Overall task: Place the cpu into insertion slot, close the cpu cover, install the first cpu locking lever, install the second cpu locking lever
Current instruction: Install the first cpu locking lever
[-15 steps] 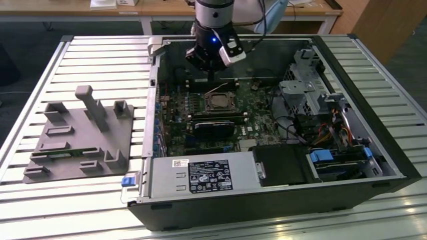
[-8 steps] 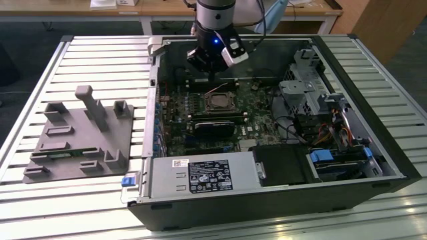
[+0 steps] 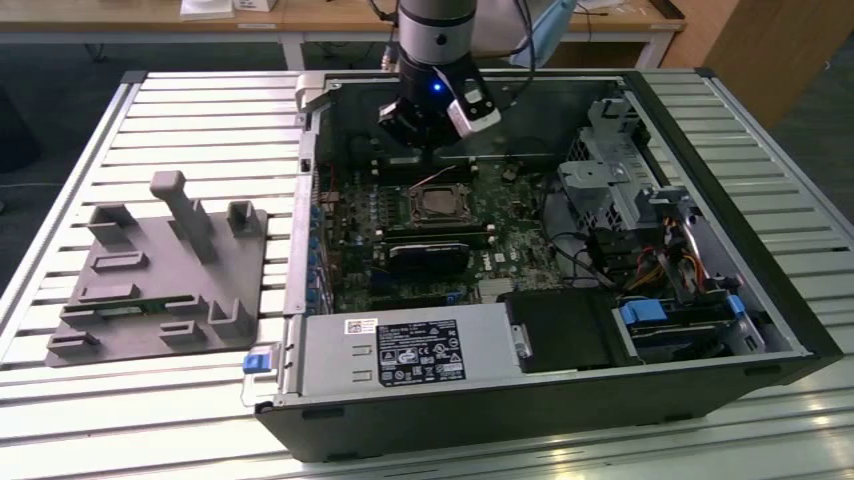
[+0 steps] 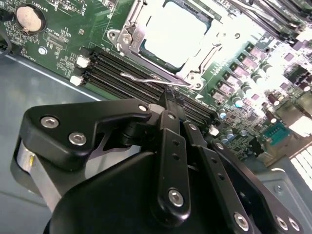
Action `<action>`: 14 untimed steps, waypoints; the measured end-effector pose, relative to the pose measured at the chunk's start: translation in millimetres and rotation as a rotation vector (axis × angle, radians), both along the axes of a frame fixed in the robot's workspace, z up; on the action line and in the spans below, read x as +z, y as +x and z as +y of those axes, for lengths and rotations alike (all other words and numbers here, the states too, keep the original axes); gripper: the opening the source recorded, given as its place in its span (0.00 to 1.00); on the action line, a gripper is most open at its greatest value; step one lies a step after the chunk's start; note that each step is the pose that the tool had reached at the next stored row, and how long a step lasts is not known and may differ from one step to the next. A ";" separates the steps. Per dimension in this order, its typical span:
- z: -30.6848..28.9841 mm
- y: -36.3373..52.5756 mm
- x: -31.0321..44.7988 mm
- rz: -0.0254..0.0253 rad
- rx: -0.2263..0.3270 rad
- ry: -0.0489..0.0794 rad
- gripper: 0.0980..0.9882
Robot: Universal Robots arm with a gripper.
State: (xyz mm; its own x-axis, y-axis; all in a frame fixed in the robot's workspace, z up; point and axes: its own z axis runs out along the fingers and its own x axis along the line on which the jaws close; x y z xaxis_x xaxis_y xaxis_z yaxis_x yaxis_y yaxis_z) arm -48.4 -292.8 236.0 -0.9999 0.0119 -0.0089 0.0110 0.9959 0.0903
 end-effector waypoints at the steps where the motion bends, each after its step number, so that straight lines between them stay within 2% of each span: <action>1: 0.2 0.5 -0.7 0.0001 0.000 0.000 0.01; 14: 3.1 7.4 -10.9 -0.0001 0.001 0.000 0.01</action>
